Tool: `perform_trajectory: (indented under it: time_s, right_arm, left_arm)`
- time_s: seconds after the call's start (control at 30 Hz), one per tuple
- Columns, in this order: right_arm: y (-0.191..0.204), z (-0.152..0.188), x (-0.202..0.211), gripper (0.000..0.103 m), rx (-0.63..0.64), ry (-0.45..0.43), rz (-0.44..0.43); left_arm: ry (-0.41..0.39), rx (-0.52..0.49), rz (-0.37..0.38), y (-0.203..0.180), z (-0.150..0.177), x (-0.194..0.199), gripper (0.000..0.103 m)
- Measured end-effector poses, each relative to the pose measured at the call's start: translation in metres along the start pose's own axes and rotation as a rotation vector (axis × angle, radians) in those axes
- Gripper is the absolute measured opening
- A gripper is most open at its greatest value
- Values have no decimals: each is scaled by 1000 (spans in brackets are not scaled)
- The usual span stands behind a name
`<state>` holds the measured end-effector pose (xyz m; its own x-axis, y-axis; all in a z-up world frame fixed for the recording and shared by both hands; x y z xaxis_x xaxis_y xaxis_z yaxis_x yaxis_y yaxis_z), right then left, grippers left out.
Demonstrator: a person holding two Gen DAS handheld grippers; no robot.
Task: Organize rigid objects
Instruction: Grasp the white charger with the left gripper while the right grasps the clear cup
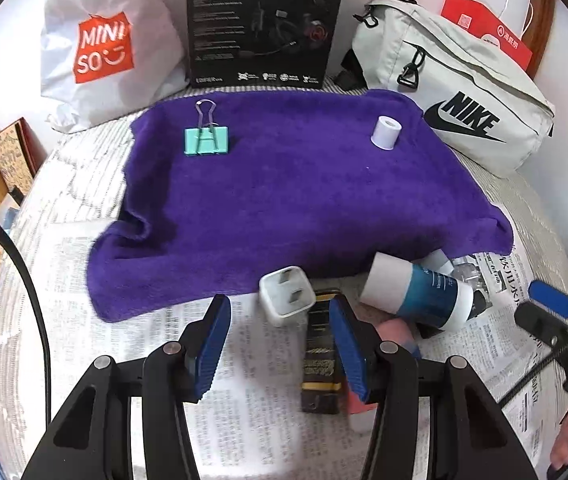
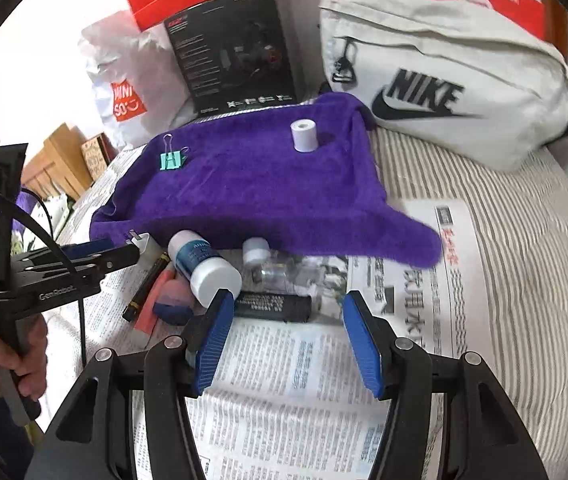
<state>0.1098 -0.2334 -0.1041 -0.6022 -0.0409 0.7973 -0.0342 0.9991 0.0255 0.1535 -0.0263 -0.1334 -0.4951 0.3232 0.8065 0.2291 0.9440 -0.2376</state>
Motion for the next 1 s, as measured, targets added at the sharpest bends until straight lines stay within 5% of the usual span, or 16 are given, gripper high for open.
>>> perform_trajectory:
  time_s: [0.37,0.7,0.83,0.87,1.0]
  right_arm:
    - [-2,9,-8,57,30,9,6]
    - [8,11,-22,57,53,36,-14]
    - [6,13,-28,57,51,53,-3]
    - [5,13,-30,57,49,57,0]
    - [1,12,-35,57,39,67,12]
  left_arm:
    - [28,40,-46,15,-4,-23,52]
    - [31,-27,-96,17,-2,-25,49]
    - [16,-68,-73,11,-3,-26,39]
    - [10,-82,-62,10,-2,-25,27]
    - [4,-115,-33,9,1,-22,25]
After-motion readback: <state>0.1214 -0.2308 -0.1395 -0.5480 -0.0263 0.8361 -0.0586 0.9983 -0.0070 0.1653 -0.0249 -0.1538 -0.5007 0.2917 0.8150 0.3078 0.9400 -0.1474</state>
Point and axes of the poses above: each gripper's, at about its wrist camera, not at the fingertips, and x roughly against the way its jaws point, y to its left, z to its underside, the point moved 3 cm from there along -x, roughly the way its jaws point, and after that the axes turned 12 degrees about z, right-handed, at the moved point
